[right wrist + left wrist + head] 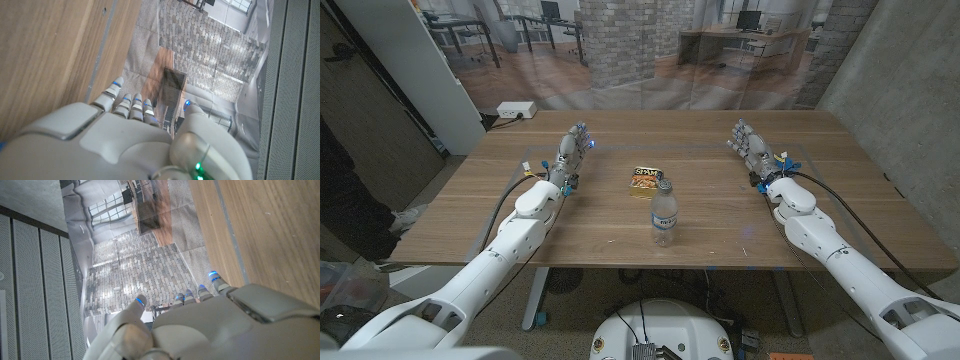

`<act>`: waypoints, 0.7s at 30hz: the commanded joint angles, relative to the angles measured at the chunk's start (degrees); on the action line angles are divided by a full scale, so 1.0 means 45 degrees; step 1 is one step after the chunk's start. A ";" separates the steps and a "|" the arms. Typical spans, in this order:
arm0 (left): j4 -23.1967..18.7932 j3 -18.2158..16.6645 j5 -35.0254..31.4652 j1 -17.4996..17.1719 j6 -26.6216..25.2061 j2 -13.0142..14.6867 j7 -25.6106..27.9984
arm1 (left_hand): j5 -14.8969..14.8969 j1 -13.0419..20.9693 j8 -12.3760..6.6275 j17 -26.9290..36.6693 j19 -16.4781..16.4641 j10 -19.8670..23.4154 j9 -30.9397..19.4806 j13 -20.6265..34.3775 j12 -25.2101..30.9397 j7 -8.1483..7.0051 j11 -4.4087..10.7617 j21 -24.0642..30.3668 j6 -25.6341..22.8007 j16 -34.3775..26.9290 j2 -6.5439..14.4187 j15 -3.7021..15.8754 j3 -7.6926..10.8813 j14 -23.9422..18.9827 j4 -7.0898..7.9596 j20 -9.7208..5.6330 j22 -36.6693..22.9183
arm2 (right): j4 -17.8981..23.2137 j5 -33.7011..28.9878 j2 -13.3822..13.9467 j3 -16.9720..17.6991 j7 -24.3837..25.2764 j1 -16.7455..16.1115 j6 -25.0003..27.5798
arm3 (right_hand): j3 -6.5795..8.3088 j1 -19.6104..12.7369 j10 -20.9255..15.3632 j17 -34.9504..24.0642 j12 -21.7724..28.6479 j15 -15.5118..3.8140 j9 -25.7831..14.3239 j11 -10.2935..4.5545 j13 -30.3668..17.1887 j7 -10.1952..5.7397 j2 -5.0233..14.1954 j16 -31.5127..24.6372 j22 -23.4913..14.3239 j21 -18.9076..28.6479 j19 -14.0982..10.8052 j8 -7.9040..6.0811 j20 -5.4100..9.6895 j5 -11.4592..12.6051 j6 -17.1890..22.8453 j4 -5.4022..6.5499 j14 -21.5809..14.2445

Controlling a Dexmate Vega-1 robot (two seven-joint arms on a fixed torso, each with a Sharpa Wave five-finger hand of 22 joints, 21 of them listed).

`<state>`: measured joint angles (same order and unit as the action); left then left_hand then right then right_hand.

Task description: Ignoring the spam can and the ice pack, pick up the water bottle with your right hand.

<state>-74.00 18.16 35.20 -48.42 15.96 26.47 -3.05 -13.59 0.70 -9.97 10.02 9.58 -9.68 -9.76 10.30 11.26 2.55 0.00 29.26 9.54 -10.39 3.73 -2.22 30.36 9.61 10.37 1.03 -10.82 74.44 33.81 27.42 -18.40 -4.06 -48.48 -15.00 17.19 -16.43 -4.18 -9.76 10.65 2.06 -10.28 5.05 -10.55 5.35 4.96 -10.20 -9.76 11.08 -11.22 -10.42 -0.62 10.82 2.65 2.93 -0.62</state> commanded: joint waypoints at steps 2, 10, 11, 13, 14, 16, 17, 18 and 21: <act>0.0038 -0.1923 -0.1948 -0.0323 -0.0878 -0.1560 -0.1199 | -0.0056 -0.0007 -0.0089 0.0064 0.0841 -0.0609 -0.0030 0.0053 0.0054 0.0013 -0.0003 0.0060 0.0940 -0.0089 0.1260 -0.0001 0.0060 0.0954 0.0001 0.0023 -0.0056 | 0.0023 -0.2105 -0.1895 0.2486 -0.1463 -0.0384 0.0947 | 0.0064 -0.0161 0.0006 -0.0037 0.0090 0.0168 -0.0023 0.0086 -0.0018 0.0102 -0.0064 -0.0081 -0.0024 0.0048 -0.0091 -0.0078 -0.0029 0.0047 -0.0012 -0.0054 -0.0032; 0.0005 -0.2792 -0.2763 -0.0407 -0.1231 -0.2273 -0.1724 | -0.0056 -0.0006 -0.0093 0.0064 0.0830 -0.0595 -0.0030 0.0053 0.0060 0.0008 -0.0006 0.0058 0.0927 -0.0092 0.1258 -0.0004 0.0054 0.0945 0.0000 0.0023 -0.0056 | -0.0048 -0.3067 -0.2642 0.3390 -0.2392 -0.0362 0.1167 | 0.0006 -0.0189 -0.0016 -0.0040 0.0096 0.0186 -0.0021 0.0094 -0.0019 0.0138 -0.0209 -0.0085 -0.0022 0.0048 -0.0115 -0.0076 -0.0074 0.0040 -0.0015 -0.0163 -0.0052; 0.0020 -0.2869 -0.2842 -0.0400 -0.1247 -0.2346 -0.1793 | -0.0056 -0.0006 -0.0093 0.0063 0.0827 -0.0594 -0.0030 0.0053 0.0060 0.0016 -0.0008 0.0058 0.0926 -0.0092 0.1257 0.0010 0.0052 0.0946 -0.0001 0.0012 -0.0056 | -0.0041 -0.3167 -0.2706 0.3475 -0.2475 -0.0365 0.1179 | -0.0006 -0.0192 -0.0019 -0.0041 0.0096 0.0197 -0.0020 0.0110 -0.0019 0.0133 -0.0238 -0.0089 -0.0022 0.0047 -0.0116 -0.0077 -0.0079 0.0040 -0.0014 -0.0181 -0.0064; 0.0035 -0.3009 -0.3005 -0.0384 -0.1288 -0.2479 -0.1897 | -0.0055 -0.0006 -0.0092 0.0063 0.0828 -0.0591 -0.0031 0.0053 0.0061 0.0011 -0.0007 0.0055 0.0928 -0.0090 0.1255 -0.0011 0.0049 0.0949 -0.0001 0.0015 -0.0056 | -0.0017 -0.3331 -0.2825 0.3641 -0.2635 -0.0380 0.1207 | -0.0028 -0.0198 -0.0049 -0.0042 0.0107 0.0228 -0.0020 0.0137 -0.0020 0.0133 -0.0288 -0.0097 -0.0021 0.0051 -0.0134 -0.0077 -0.0100 0.0039 -0.0015 -0.0213 -0.0086; 0.0037 -0.3075 -0.3069 -0.0377 -0.1319 -0.2539 -0.1954 | -0.0055 -0.0006 -0.0092 0.0063 0.0827 -0.0589 -0.0031 0.0053 0.0061 0.0017 -0.0005 0.0055 0.0929 -0.0089 0.1255 -0.0021 0.0049 0.0952 -0.0002 0.0016 -0.0056 | -0.0006 -0.3407 -0.2872 0.3715 -0.2719 -0.0388 0.1214 | -0.0037 -0.0201 -0.0054 -0.0043 0.0108 0.0235 -0.0020 0.0129 -0.0020 0.0140 -0.0309 -0.0099 -0.0021 0.0054 -0.0144 -0.0080 -0.0104 0.0039 -0.0008 -0.0226 -0.0093; 0.0042 -0.3193 -0.3206 -0.0363 -0.1360 -0.2648 -0.2046 | -0.0055 -0.0005 -0.0092 0.0063 0.0823 -0.0599 -0.0031 0.0053 0.0057 0.0009 -0.0017 0.0053 0.0927 -0.0087 0.1252 -0.0042 0.0045 0.0955 -0.0003 0.0018 -0.0056 | -0.0008 -0.3556 -0.2970 0.3847 -0.2860 -0.0399 0.1194 | -0.0065 -0.0206 -0.0057 -0.0045 0.0107 0.0259 -0.0019 0.0139 -0.0020 0.0172 -0.0374 -0.0107 -0.0020 0.0054 -0.0155 -0.0082 -0.0126 0.0037 -0.0003 -0.0263 -0.0121; 0.0033 -0.3245 -0.3270 -0.0361 -0.1393 -0.2688 -0.2095 | -0.0055 -0.0005 -0.0091 0.0063 0.0826 -0.0596 -0.0031 0.0053 0.0058 0.0011 -0.0017 0.0052 0.0928 -0.0090 0.1252 -0.0041 0.0044 0.0948 -0.0003 0.0018 -0.0056 | -0.0002 -0.3615 -0.3016 0.3913 -0.2925 -0.0411 0.1191 | -0.0078 -0.0208 -0.0066 -0.0046 0.0110 0.0258 -0.0019 0.0147 -0.0020 0.0177 -0.0404 -0.0107 -0.0019 0.0053 -0.0157 -0.0081 -0.0139 0.0037 -0.0006 -0.0279 -0.0121; 0.0031 -0.3299 -0.3333 -0.0360 -0.1411 -0.2736 -0.2125 | -0.0055 -0.0004 -0.0092 0.0063 0.0827 -0.0596 -0.0031 0.0053 0.0058 0.0008 -0.0018 0.0050 0.0927 -0.0086 0.1250 -0.0038 0.0043 0.0955 -0.0004 0.0018 -0.0056 | 0.0006 -0.3667 -0.3048 0.3972 -0.3014 -0.0429 0.1171 | -0.0101 -0.0208 -0.0072 -0.0048 0.0111 0.0282 -0.0019 0.0164 -0.0021 0.0176 -0.0455 -0.0110 -0.0019 0.0052 -0.0161 -0.0081 -0.0139 0.0036 -0.0006 -0.0304 -0.0132; 0.0022 -0.3446 -0.3476 -0.0358 -0.1488 -0.2868 -0.2224 | -0.0055 -0.0003 -0.0094 0.0062 0.0835 -0.0613 -0.0031 0.0053 0.0052 0.0019 -0.0009 0.0044 0.0919 -0.0087 0.1247 -0.0036 0.0039 0.0952 -0.0006 0.0027 -0.0055 | 0.0050 -0.3828 -0.3105 0.4117 -0.3249 -0.0476 0.1174 | -0.0173 -0.0203 -0.0086 -0.0052 0.0113 0.0294 -0.0018 0.0182 -0.0022 0.0221 -0.0610 -0.0111 -0.0017 0.0053 -0.0185 -0.0086 -0.0199 0.0035 0.0003 -0.0370 -0.0145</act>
<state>-73.85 6.13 23.08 -49.96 10.73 16.59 -10.70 -13.59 0.71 -10.19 10.01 9.57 -9.68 -9.75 10.29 11.26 2.54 0.00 29.26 9.53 -10.39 3.73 -2.22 30.35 9.60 10.36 1.03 -10.81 74.40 20.49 16.17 -3.75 -14.60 -50.13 -10.26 16.46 -17.38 -4.41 -9.75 10.64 2.88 -10.27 5.26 -10.54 5.97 2.99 -10.20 -9.75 11.08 -11.72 -10.42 -1.13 10.82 2.64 1.72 -1.03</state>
